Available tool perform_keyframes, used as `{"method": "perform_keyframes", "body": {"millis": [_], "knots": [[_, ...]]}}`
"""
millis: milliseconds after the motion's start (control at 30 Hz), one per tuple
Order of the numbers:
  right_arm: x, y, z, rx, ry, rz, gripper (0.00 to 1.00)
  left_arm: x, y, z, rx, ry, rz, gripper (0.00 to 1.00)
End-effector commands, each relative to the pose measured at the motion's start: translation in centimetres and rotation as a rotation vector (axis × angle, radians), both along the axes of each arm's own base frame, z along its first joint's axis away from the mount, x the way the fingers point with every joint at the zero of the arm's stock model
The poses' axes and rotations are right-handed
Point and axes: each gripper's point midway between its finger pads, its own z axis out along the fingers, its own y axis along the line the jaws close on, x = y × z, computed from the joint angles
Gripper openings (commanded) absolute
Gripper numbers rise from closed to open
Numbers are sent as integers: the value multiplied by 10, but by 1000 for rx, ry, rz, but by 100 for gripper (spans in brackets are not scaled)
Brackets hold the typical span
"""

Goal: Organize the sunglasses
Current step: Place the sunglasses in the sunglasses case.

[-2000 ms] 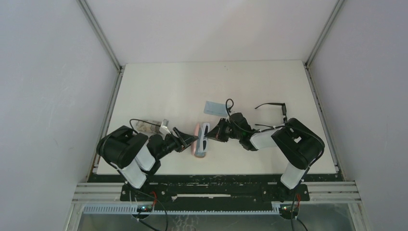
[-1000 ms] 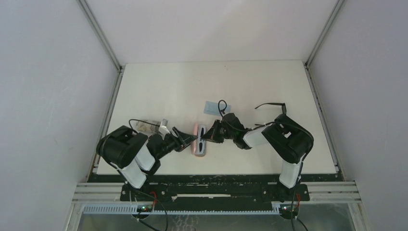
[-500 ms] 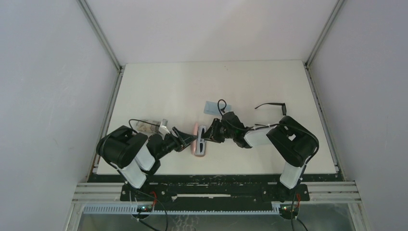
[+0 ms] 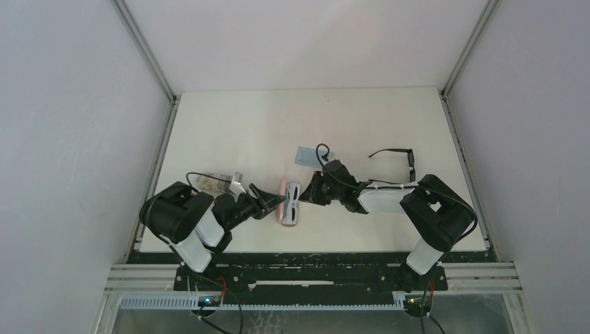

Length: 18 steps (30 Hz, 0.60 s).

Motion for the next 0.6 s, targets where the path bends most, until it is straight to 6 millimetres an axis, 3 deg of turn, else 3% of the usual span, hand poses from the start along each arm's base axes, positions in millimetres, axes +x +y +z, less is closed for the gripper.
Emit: {"method": "perform_keyframes", "body": {"millis": [0, 233, 567], "knots": [[6, 18, 22, 23, -62, 45, 11, 6, -6, 21, -44, -74, -16, 8], [6, 30, 18, 18, -54, 70, 8, 6, -6, 21, -44, -74, -14, 8], [5, 29, 13, -23, -55, 63, 4, 6, -6, 20, -43, -71, -17, 8]]}}
